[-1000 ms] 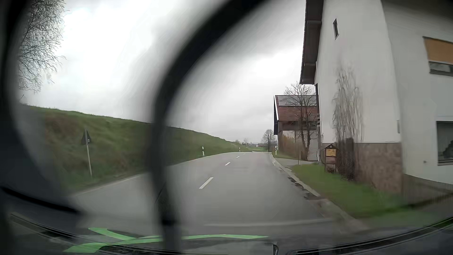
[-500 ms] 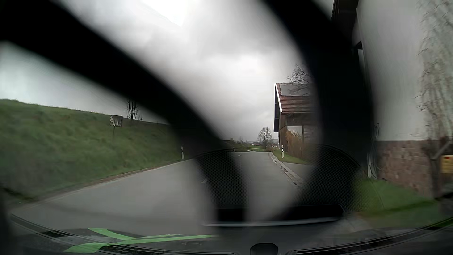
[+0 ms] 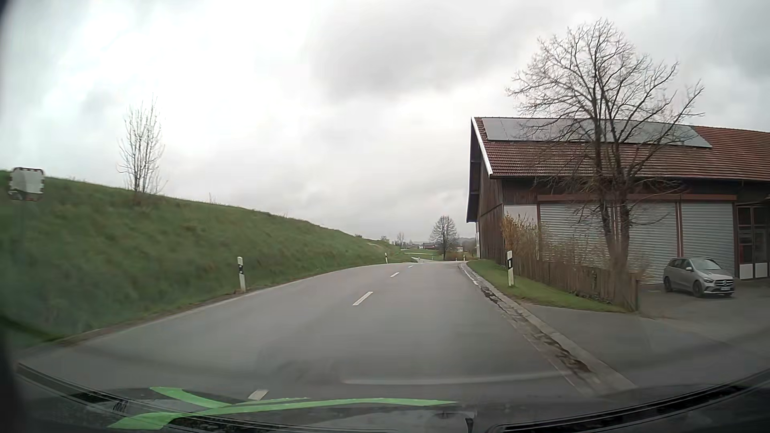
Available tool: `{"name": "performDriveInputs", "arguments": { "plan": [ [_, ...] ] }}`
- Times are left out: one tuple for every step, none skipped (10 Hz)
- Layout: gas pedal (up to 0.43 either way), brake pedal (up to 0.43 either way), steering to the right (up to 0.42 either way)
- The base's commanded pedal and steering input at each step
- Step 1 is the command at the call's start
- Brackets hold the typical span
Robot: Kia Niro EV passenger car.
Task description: Follow the waypoints while adhering to traffic rules and regulations
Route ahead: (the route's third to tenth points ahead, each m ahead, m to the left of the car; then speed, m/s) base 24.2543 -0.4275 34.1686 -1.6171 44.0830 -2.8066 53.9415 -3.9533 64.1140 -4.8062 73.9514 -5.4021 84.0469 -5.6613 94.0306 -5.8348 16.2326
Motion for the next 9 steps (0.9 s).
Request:
{"name": "performDriveInputs", "arguments": {
  "plan": [
    [0.047, 0.0, 0.01],
    [0.047, 0.0, 0.011],
    [0.059, 0.0, 0.012],
    [0.067, 0.0, 0.013],
    [0.067, 0.0, 0.013],
    [0.067, 0.0, 0.013],
    [0.079, 0.0, 0.013],
    [0.087, 0.0, 0.013],
    [0.087, 0.0, 0.013]
  ]
}}
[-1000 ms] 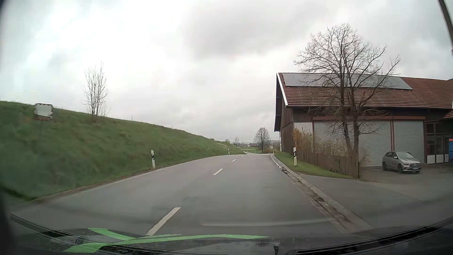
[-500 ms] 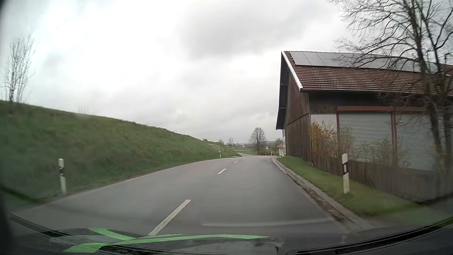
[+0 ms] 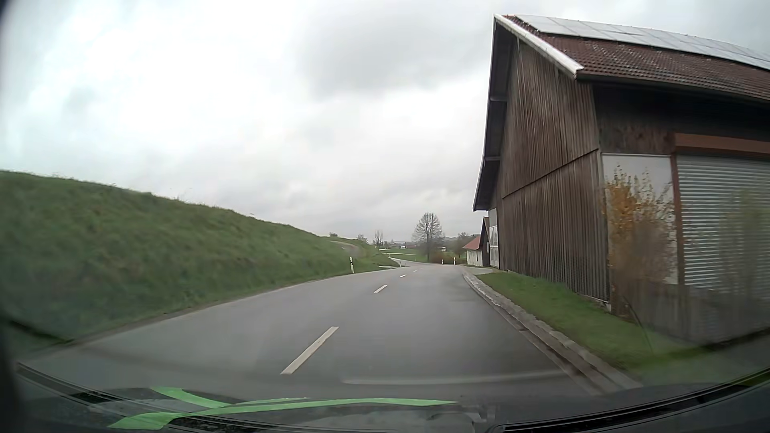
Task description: Follow the waypoints while adhering to traffic rules and regulations
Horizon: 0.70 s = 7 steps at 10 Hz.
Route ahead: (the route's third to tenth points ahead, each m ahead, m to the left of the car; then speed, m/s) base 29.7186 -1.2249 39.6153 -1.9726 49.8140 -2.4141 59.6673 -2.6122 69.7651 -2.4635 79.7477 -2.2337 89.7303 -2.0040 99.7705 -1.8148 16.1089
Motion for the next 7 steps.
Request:
{"name": "performDriveInputs", "arguments": {
  "plan": [
    [0.087, 0.0, 0.014],
    [0.098, 0.0, 0.013],
    [0.098, 0.0, 0.014],
    [0.098, 0.0, 0.013],
    [0.098, 0.0, 0.014],
    [0.098, 0.0, 0.014],
    [0.098, 0.0, 0.014]
  ]
}}
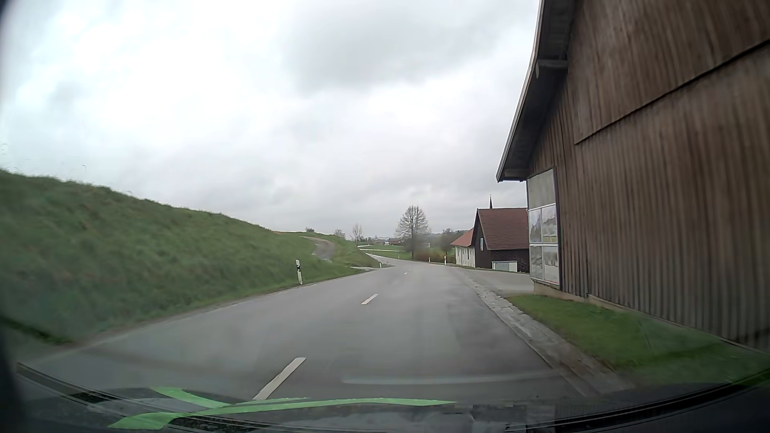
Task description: Follow the waypoints while adhering to traffic rules and regulations
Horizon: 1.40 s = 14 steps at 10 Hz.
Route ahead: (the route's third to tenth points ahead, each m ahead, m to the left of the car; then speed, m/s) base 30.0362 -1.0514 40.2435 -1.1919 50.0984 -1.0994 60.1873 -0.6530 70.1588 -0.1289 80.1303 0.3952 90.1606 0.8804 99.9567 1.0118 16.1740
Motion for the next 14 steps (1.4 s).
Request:
{"name": "performDriveInputs", "arguments": {
  "plan": [
    [0.098, 0.0, 0.014],
    [0.079, 0.0, 0.014],
    [0.059, 0.0, 0.014],
    [0.047, 0.0, 0.014],
    [0.02, 0.0, 0.013],
    [0.008, 0.0, 0.013],
    [0.0, 0.0, 0.012],
    [0.0, 0.0, 0.008],
    [0.0, 0.0, 0.008],
    [0.0, 0.0, 0.008],
    [0.0, 0.0, 0.006],
    [0.0, 0.0, 0.006],
    [0.0, 0.0, 0.006],
    [0.0, 0.0, 0.006]
  ]
}}
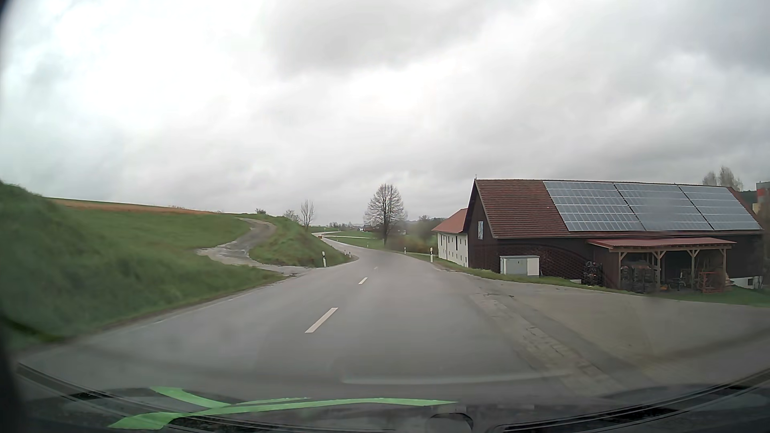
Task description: Follow the waypoints while adhering to traffic rules and regulations
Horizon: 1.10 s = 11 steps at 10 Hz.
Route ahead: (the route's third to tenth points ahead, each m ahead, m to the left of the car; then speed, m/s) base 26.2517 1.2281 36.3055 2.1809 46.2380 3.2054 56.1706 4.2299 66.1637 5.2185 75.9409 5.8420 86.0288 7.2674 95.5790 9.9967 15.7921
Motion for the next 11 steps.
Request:
{"name": "performDriveInputs", "arguments": {
  "plan": [
    [0.0, 0.0, 0.005],
    [0.008, 0.0, 0.005],
    [0.02, 0.0, 0.004],
    [0.02, 0.0, 0.003],
    [0.02, 0.0, 0.001],
    [0.02, 0.0, -0.002],
    [0.02, 0.0, -0.007],
    [0.02, 0.0, -0.011],
    [0.02, 0.0, -0.014],
    [0.02, 0.0, -0.014],
    [0.02, 0.0, -0.014]
  ]
}}
